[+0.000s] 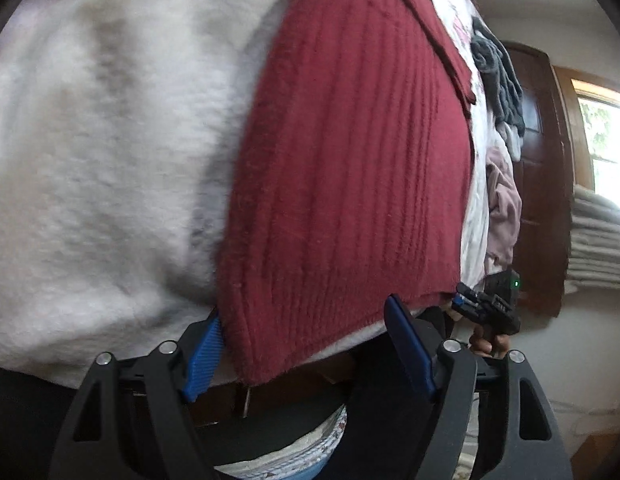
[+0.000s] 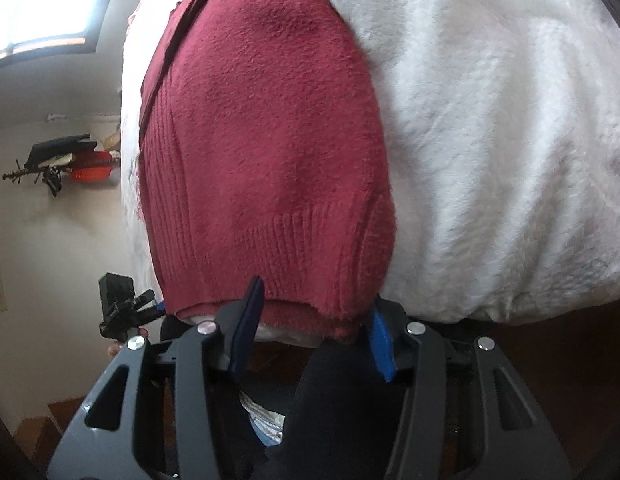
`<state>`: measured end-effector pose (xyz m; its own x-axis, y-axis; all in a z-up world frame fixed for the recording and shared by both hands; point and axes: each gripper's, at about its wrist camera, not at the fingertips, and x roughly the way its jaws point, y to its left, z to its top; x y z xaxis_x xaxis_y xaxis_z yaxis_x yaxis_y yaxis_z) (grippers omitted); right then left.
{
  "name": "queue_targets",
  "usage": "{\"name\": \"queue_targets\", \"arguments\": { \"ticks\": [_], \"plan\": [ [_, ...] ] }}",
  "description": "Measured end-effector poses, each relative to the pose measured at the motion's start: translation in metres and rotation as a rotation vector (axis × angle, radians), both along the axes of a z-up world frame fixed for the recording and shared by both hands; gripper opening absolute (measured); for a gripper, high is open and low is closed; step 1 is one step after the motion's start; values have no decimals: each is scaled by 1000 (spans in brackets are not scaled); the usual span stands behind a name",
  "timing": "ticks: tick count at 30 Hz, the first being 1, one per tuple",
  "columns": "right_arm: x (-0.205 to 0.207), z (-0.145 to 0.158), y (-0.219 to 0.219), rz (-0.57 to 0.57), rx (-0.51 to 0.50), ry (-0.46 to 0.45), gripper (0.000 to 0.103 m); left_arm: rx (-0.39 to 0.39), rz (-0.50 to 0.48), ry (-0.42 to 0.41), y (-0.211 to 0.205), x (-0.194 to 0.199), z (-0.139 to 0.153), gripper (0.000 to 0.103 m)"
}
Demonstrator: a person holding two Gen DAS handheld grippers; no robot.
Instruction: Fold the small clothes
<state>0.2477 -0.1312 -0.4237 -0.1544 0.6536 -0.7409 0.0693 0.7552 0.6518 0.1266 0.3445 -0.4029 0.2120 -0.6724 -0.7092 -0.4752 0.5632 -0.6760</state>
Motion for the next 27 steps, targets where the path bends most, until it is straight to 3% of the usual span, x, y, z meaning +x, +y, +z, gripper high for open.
{"name": "queue_targets", "arguments": {
  "ticks": [1,3,5,8,17,19,20,21,22,25,27],
  "plan": [
    [1,-1,-1,-10,5,7,49,-2,5,3,1,0,0,66],
    [1,-2,-6,-24,10,11,46,0,-1,12,0,-1,-1,35],
    [0,-3,-10,-34,10,12,41,4,-7,27,0,-4,-3,20],
    [-1,-6,-16,-47,10,16,33,0,11,34,3,-9,-6,13],
    [-7,-6,-24,-64,-5,9,20,-14,51,22,7,-19,-6,8],
    [-7,-4,-25,-69,-19,1,23,10,46,30,7,-20,-6,12],
    [-7,-4,-28,-80,-21,12,30,7,45,34,7,-20,-7,19],
    [-7,-4,-30,-94,-4,23,35,2,49,35,7,-20,-7,32],
    [-7,-4,-31,-101,-2,24,35,-7,63,31,9,-21,-8,36],
    [-6,-6,-33,-107,2,25,35,-34,93,30,11,-22,-11,41],
    [-5,-7,-32,-112,13,30,34,-43,106,28,12,-23,-12,38]
  ]
}}
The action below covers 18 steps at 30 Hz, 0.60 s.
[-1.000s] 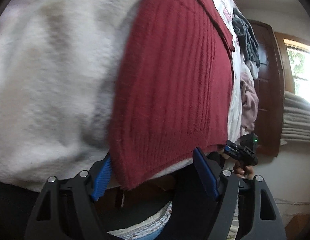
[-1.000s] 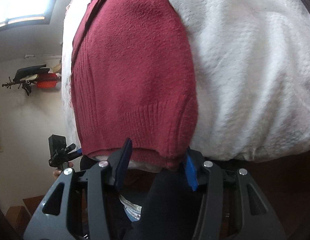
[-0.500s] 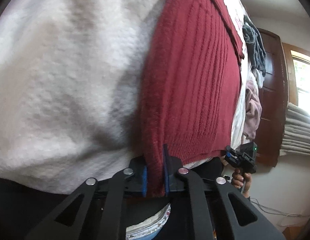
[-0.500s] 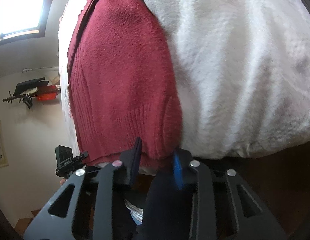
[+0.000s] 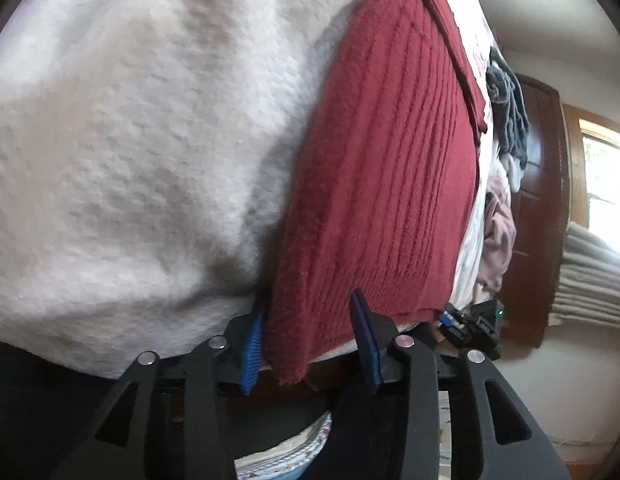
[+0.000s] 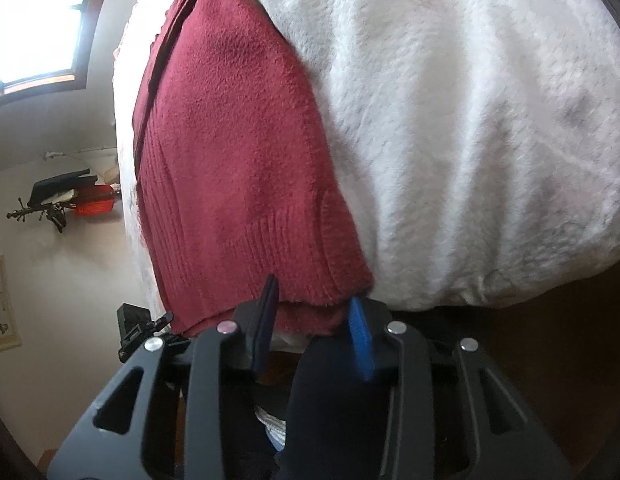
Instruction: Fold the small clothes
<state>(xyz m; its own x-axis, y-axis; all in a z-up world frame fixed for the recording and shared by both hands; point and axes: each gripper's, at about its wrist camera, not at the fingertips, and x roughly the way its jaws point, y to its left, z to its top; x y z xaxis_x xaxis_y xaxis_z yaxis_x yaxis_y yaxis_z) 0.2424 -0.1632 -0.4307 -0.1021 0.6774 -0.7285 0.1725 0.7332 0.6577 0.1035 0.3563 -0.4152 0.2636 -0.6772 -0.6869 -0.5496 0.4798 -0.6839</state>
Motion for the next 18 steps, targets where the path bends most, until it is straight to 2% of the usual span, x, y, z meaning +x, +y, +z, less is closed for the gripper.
{"name": "queue_targets", "arguments": {
  "ticks": [1,3,5,9,18],
  "plan": [
    [0,-1,1,-1,3,2,33,-3,3,1,0,-1,0,37],
    [-1,-2,2,-1,1,-3,17,-21,10,8,1,-2,-3,7],
    [-1,-1,2,-8,1,-18,6,-18,21,0,1,-4,0,6],
    [-7,11,0,-32,16,-63,5,-26,60,-41,4,-9,12,6],
    [-8,60,0,-75,126,-165,4,-52,139,-190,5,-14,67,6]
  ]
}}
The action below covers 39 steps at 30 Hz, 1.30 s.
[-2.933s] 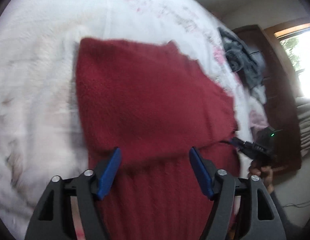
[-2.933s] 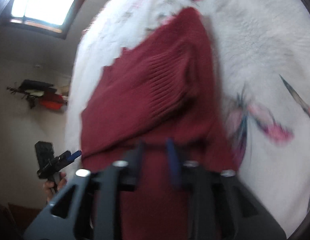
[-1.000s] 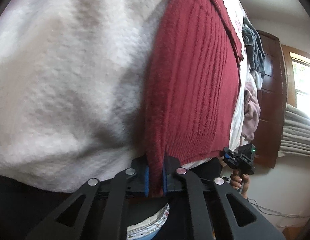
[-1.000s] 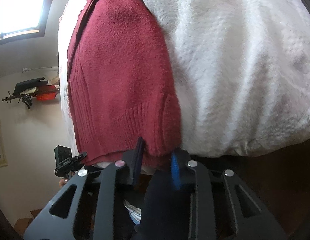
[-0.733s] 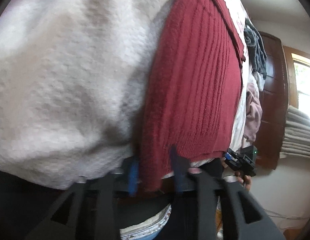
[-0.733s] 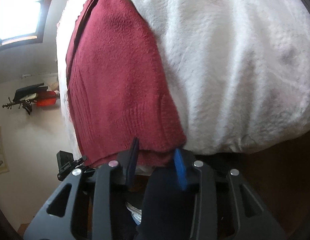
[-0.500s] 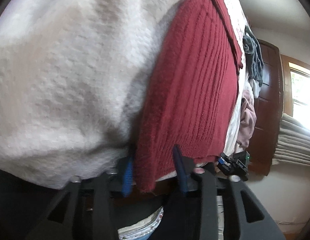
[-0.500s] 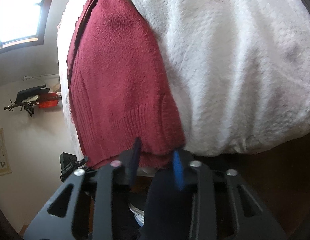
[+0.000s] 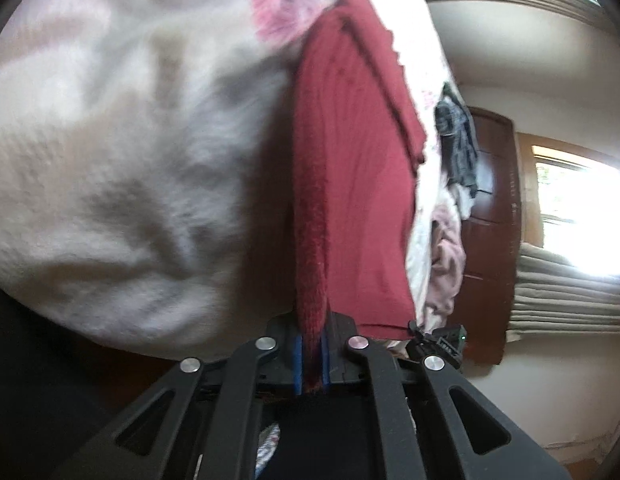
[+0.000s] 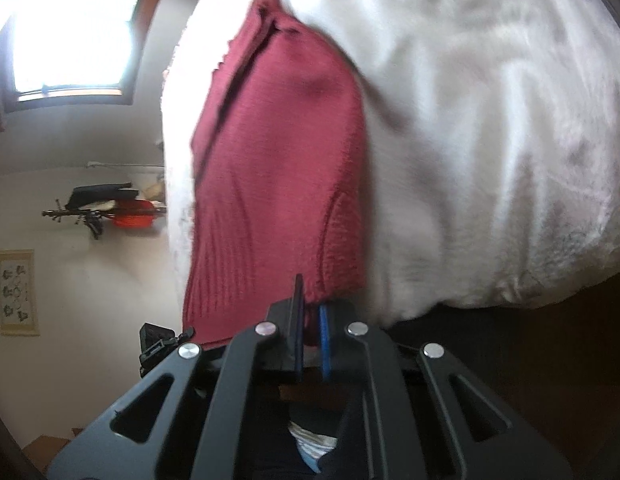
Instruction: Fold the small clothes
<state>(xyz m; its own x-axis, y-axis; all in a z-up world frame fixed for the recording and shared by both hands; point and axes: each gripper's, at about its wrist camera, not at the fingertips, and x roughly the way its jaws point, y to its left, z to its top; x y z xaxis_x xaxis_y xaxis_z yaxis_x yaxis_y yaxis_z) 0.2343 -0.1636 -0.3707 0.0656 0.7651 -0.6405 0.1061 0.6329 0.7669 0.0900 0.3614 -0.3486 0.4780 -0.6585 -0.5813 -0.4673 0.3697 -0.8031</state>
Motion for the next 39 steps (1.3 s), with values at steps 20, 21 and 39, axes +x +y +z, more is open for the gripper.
{"name": "queue_targets", "arguments": {
  "ticks": [20,21,39],
  "plan": [
    [47,79,16,-12,88,-147,4,42,-23,-145,15,55,86,5],
    [51,81,17,-12,87,-153,4,49,-26,-148,15,57,89,5],
    [145,104,41,-33,54,-187,4,79,-13,-147,52,148,102,5]
  ]
}}
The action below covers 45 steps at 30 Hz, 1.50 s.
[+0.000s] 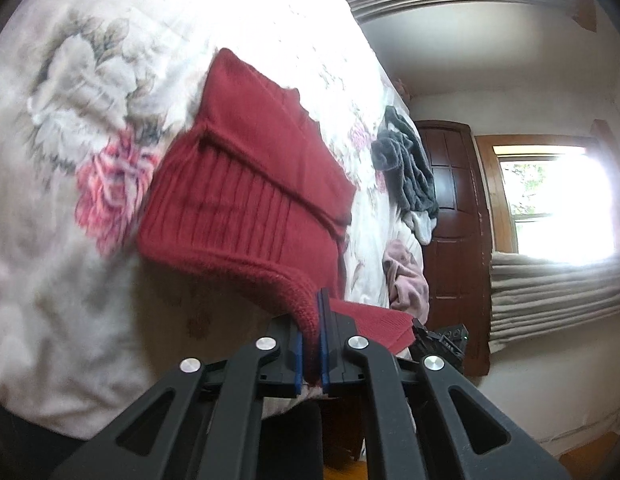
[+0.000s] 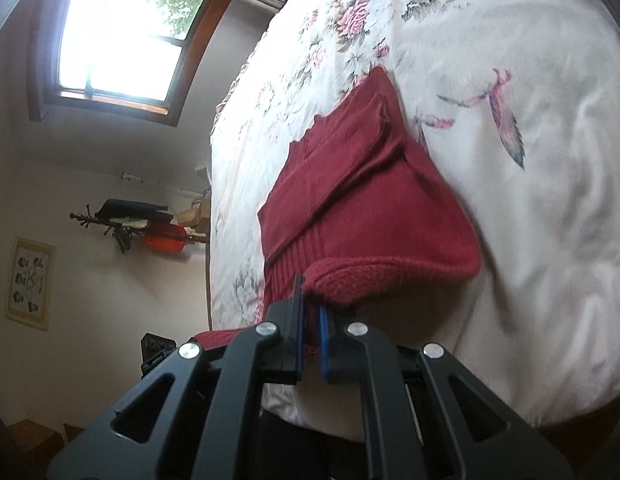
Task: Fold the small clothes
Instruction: 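Lift the hem with both tools and fold it over toward the collar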
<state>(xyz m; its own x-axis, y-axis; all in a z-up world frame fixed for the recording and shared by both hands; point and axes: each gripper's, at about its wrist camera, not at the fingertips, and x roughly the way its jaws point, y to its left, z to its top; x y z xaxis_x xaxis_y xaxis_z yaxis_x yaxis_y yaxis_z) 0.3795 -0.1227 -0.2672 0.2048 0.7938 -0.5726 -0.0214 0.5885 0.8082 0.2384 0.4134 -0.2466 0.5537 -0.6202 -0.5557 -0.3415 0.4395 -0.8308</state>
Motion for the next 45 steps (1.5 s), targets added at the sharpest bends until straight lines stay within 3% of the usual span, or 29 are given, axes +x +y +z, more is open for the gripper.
{"name": "queue_targets", "arguments": {
  "ticks": [9,19,22,24,25,27,29,33,38,45],
  "plan": [
    [72,-27,27,-31,-69,41,4,16,20,64,36,72,-37,6],
    [154,-99,64,-16,-144,117,4,47,2,191,68,150,-108,7],
    [169,-115,67,-24,-154,143,13,31,20,197,78,161,-120,16],
    [178,-114,64,-30,-145,138,25,23,45,156,87,163,-118,20],
    [180,-110,60,-37,-127,123,27,33,56,116,91,162,-113,24],
    [181,-100,54,-32,-133,80,29,78,67,67,97,158,-103,46],
    [181,-93,50,-11,-162,40,31,152,40,44,99,155,-96,47],
    [174,-92,50,51,-285,-52,47,296,-62,72,88,150,-102,48],
    [168,-111,55,96,-363,-81,49,378,-148,115,73,150,-117,55],
    [163,-130,71,155,-420,-103,50,445,-230,114,52,165,-120,55]
  ]
}}
